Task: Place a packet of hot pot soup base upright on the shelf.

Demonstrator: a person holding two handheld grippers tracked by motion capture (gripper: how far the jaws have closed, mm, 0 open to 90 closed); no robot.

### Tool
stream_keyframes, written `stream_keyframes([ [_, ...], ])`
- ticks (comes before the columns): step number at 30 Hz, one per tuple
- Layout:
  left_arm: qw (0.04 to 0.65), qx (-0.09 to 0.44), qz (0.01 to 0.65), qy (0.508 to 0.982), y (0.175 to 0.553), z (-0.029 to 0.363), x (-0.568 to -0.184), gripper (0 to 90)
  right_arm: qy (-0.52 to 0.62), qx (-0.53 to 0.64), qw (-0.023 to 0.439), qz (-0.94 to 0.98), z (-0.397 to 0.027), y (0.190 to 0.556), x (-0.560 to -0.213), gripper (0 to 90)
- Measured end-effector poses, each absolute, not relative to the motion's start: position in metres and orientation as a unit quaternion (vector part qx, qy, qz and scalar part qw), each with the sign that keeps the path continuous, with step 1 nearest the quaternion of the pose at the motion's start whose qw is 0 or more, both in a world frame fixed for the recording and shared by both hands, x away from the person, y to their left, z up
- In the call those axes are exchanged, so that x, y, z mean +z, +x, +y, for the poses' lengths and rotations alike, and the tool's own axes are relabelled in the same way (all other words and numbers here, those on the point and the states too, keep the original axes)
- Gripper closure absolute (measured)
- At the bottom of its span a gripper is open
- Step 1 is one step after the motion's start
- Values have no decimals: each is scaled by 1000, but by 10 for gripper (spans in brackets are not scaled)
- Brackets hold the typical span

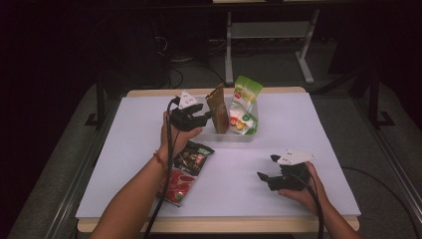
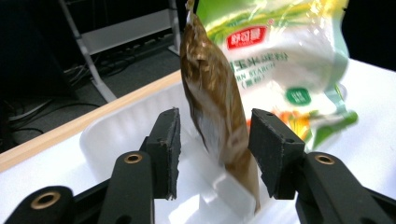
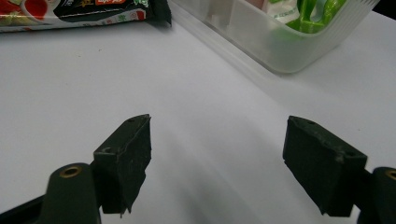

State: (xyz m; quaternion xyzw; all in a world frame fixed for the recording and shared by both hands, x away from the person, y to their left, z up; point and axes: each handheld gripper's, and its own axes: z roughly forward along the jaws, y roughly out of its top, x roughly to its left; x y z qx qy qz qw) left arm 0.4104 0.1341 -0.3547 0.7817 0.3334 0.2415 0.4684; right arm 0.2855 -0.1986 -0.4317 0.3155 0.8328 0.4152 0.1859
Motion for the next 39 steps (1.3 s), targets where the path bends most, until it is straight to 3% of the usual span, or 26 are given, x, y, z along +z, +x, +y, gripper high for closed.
stream_keyframes([
  [19,451,228,305,807,368,209,-359,319,320,418,166,834,-192,285,-435,257],
  [27,432,182,305,829,358,250,-382,258,319,416,160,836,-184,286,-436,255],
  [39,413,125,318,844,345,279,-416,215,302,421,139,844,-159,291,-436,257],
])
